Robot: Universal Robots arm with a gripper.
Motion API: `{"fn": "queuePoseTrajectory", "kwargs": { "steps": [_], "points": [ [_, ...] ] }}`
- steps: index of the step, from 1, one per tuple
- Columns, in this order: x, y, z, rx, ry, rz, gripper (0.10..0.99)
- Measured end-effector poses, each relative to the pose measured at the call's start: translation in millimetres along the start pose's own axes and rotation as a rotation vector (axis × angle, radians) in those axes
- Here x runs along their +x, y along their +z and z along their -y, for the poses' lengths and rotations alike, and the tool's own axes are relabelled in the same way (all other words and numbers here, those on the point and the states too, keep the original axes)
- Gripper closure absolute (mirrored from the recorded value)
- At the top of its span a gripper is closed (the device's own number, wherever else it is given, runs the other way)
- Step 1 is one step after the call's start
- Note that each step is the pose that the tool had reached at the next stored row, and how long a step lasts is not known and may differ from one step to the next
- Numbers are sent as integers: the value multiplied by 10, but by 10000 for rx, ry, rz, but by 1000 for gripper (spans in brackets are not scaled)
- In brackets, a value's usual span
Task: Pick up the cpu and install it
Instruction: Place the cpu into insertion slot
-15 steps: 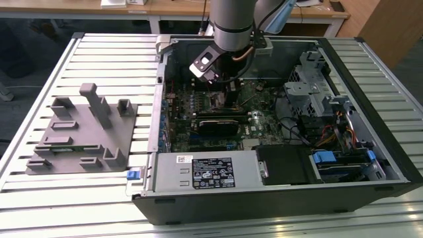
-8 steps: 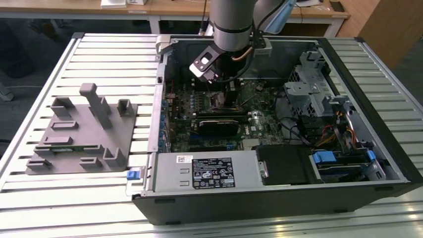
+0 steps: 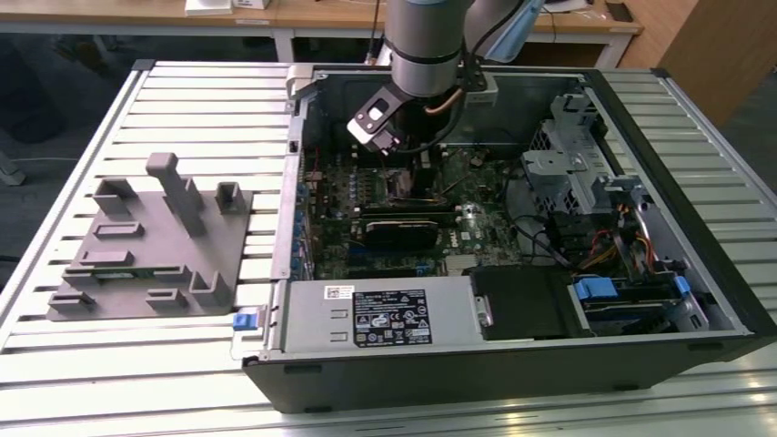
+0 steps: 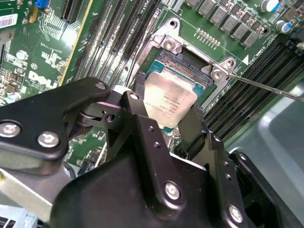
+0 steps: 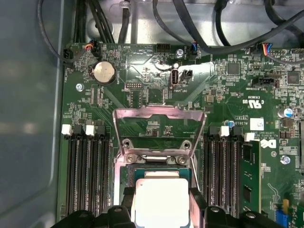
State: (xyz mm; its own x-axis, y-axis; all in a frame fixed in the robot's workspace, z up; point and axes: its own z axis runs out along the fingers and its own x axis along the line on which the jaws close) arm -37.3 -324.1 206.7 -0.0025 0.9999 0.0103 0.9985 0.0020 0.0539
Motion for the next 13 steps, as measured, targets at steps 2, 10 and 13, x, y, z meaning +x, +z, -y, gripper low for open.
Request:
{"fn": "queuePoseTrajectory", "kwargs": {
  "steps": [2,10,13],
  "points": [
    [2,15,4,2,33,1,553],
    [4,52,33,2,43,-11,553],
    [15,65,34,6,52,-9,553]
  ]
}}
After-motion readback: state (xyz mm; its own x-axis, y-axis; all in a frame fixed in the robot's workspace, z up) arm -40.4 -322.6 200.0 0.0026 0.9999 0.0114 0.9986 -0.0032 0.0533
